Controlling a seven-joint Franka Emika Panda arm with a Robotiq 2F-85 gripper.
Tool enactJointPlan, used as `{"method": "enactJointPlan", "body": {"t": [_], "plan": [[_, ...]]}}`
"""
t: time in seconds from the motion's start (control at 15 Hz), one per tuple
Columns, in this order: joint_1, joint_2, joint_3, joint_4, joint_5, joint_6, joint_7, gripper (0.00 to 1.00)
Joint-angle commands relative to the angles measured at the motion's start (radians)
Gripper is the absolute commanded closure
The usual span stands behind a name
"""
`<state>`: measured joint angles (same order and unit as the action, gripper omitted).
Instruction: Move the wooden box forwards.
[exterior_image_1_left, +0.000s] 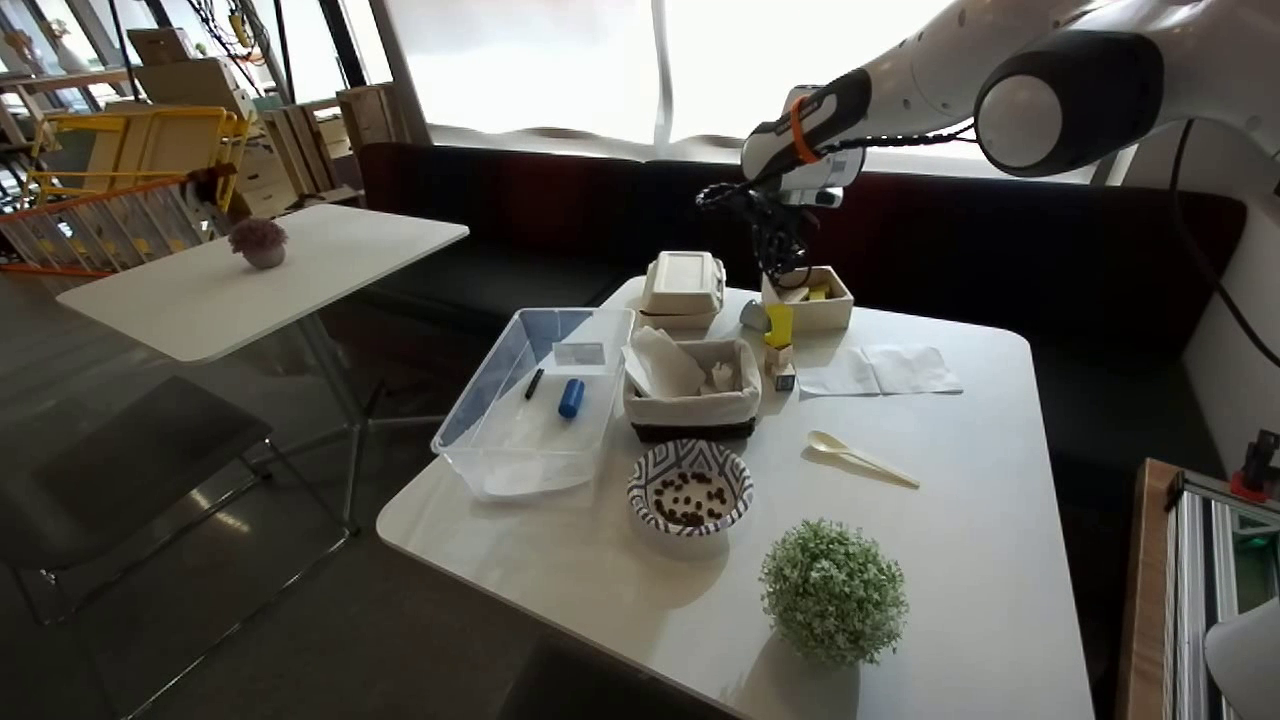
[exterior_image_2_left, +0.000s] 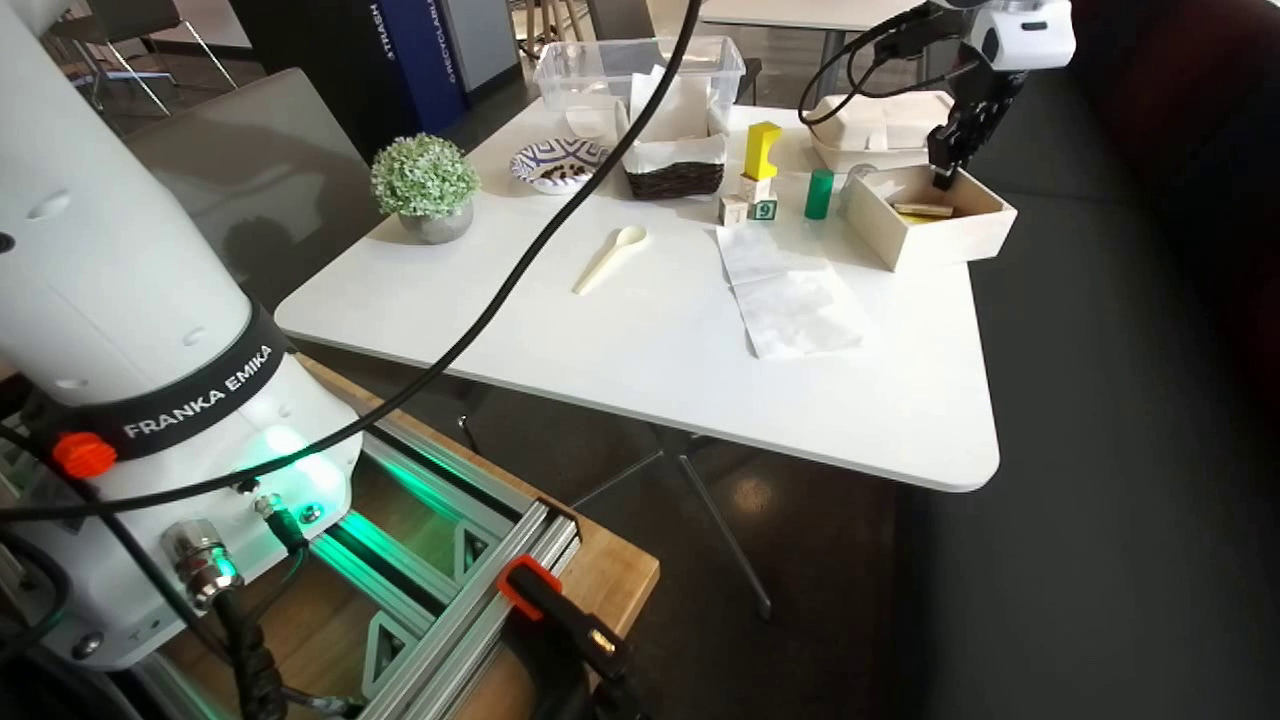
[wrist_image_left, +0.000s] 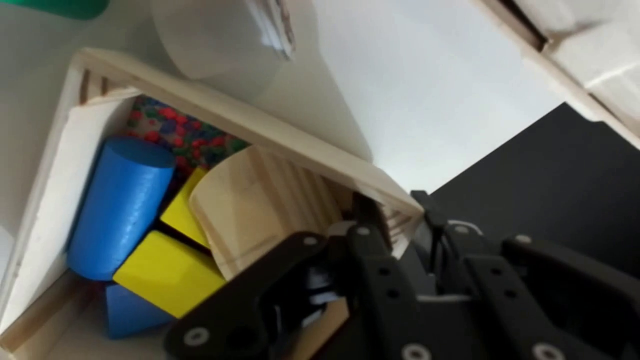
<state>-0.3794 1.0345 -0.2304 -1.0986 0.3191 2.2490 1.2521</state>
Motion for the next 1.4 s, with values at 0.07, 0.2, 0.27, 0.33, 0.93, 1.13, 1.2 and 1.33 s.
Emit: {"method": "enactJointPlan", "body": {"t": [0.07,0.2,0.27,0.33,0.93,1.13,1.2,1.33], "plan": [[-0.001,0.005,0.006,0.033,0.001,-0.061,0.008,0.95],[-0.001,-0.001,0.006,0.034,-0.002,-0.083,-0.002,0.95],[-0.002,-0.005,0.006,0.034,-0.004,-0.099,-0.008,0.95],[-0.002,-0.008,0.006,0.035,-0.005,-0.109,-0.014,0.95],[-0.006,-0.068,-0.007,0.007,-0.024,-0.228,-0.096,0.95],[-0.001,-0.1,-0.018,-0.007,-0.036,-0.297,-0.128,0.95],[0.003,-0.117,-0.022,-0.021,-0.04,-0.316,-0.138,0.95],[0.014,-0.147,-0.03,-0.051,-0.05,-0.332,-0.146,0.95]]}}
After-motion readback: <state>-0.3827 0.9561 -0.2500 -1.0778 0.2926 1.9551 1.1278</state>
